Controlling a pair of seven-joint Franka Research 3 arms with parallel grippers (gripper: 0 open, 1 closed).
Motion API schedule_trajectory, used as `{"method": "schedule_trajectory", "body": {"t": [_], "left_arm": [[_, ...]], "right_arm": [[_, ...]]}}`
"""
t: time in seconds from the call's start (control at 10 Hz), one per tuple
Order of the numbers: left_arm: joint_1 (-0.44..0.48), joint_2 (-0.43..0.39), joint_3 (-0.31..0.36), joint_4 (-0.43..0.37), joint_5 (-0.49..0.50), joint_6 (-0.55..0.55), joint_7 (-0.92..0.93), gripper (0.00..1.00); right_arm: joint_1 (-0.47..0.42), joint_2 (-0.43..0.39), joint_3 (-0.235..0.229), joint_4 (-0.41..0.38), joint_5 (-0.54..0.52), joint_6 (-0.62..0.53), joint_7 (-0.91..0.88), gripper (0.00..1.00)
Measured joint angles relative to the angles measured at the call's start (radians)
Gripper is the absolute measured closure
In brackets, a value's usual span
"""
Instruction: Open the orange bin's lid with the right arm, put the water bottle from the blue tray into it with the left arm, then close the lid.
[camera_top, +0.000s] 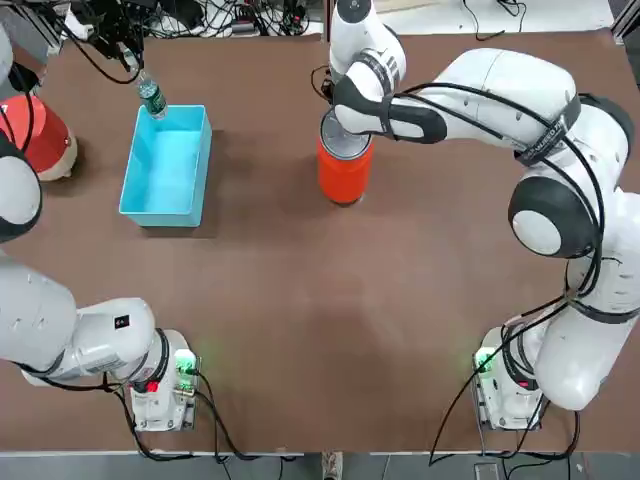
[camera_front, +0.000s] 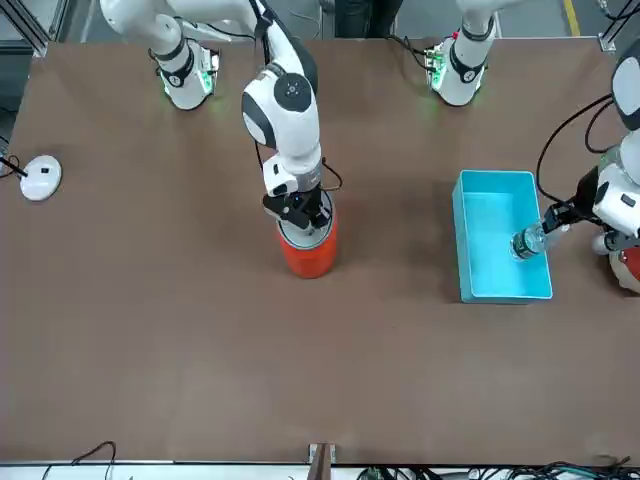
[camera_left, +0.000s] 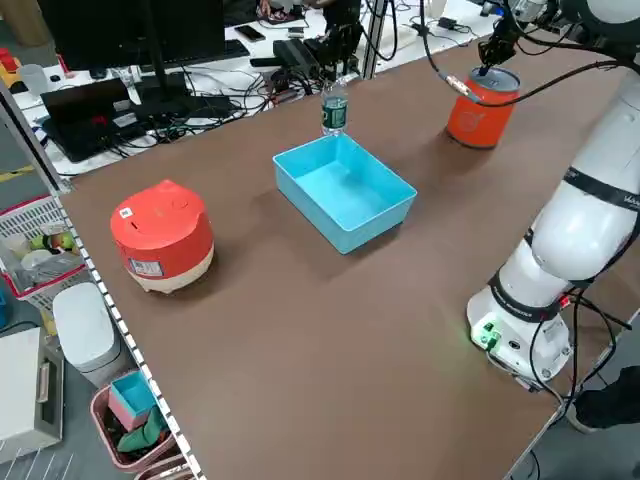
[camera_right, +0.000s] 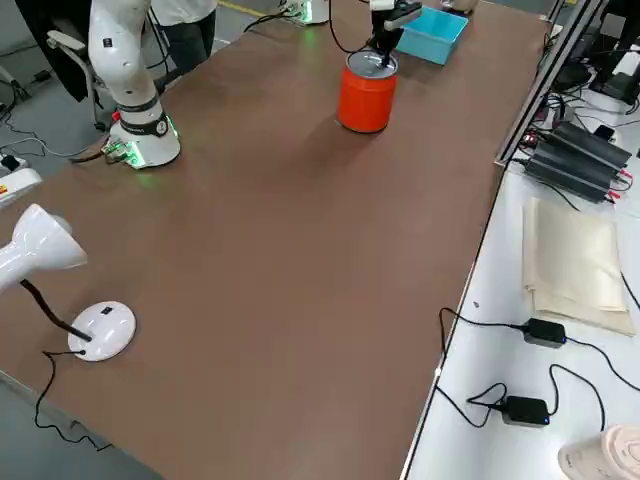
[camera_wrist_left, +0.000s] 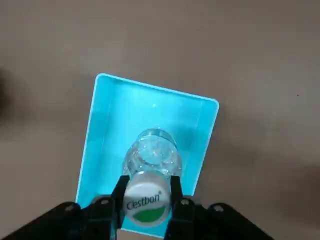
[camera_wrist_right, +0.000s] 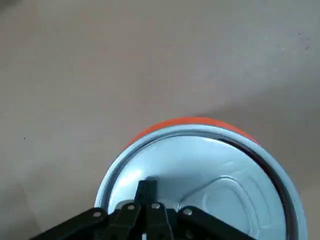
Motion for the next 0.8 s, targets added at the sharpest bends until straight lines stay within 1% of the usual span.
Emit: {"method": "schedule_trajectory", "body": {"t": [0.1, 0.2, 0.3, 0.4, 0.6, 0.8], "left_arm": [[-0.003, 0.000, -0.018, 0.030, -0.001, -0.041, -0.047, 0.63], [-0.004, -0.001, -0.061, 0.073, -0.001, -0.093, -0.118, 0.63], [-0.007, -0.002, -0.121, 0.120, -0.010, -0.145, -0.201, 0.63], [-0.012, -0.003, -0.184, 0.154, -0.039, -0.176, -0.293, 0.63], [-0.022, 0.000, -0.277, 0.183, -0.132, -0.181, -0.437, 0.63], [-0.026, 0.020, -0.362, 0.185, -0.218, -0.162, -0.540, 0.63]], "right_arm": [[0.000, 0.000, 0.000, 0.004, 0.000, -0.008, 0.000, 0.99], [0.001, 0.000, 0.000, 0.018, 0.000, -0.034, 0.000, 0.99], [0.001, -0.003, 0.000, 0.047, 0.000, -0.093, 0.000, 0.99], [0.001, -0.013, 0.000, 0.080, 0.000, -0.164, -0.008, 0.99], [-0.013, -0.076, -0.008, 0.114, 0.019, -0.290, -0.065, 0.99], [-0.079, -0.158, -0.013, 0.117, 0.059, -0.407, -0.178, 0.99]]}}
